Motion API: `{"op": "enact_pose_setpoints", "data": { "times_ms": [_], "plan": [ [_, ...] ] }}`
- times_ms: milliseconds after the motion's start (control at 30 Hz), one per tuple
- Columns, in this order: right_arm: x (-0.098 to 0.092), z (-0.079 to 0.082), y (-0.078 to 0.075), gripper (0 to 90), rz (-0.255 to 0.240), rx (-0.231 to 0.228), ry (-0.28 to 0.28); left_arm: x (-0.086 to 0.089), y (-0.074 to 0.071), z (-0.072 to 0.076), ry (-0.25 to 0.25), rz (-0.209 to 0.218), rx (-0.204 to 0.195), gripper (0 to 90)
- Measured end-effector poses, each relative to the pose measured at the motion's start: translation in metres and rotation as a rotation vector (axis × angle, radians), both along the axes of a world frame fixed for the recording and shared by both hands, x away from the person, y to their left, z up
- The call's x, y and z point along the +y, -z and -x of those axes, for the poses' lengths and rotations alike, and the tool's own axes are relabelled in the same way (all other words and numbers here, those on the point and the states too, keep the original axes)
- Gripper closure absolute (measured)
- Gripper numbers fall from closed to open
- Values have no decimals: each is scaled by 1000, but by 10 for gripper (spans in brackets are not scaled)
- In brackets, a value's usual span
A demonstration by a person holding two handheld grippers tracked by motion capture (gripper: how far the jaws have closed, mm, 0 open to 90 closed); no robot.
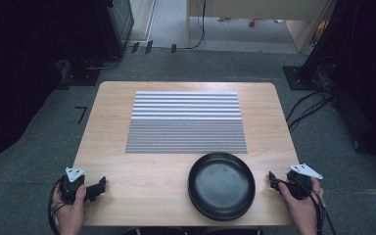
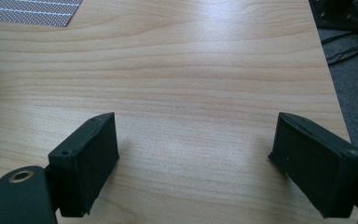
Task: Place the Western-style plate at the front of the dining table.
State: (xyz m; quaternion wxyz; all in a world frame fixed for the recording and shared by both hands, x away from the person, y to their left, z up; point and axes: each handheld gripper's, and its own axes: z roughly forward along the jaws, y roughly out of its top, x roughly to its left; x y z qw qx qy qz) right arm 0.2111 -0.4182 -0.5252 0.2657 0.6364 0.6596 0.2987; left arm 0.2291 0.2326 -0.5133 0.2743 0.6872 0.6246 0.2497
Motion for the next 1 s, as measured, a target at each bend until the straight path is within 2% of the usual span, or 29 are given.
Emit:
{"op": "enact_pose_setpoints", "data": {
  "times_ms": [133, 300, 500, 667, 867, 1000],
  "plan": [
    [0, 0, 0, 141, -1, 0, 1, -1, -1, 0, -9, 2, 2, 99],
    [-1, 4, -4, 226, 5, -5, 27, -6, -8, 2, -15, 14, -27, 99],
    [-1, 10, -15, 233, -39, -55, 44, -18, -14, 3, 0, 33, -53, 99],
    [0, 15, -26, 264, -66, -101, 48, -32, -20, 4, 37, 60, -71, 99],
    [5, 19, -35, 271, -102, -125, 38, -50, -24, 5, 80, 79, -80, 99],
    [12, 21, -41, 273, -85, -146, 23, -62, -27, 4, 107, 96, -86, 99]
  ]
}}
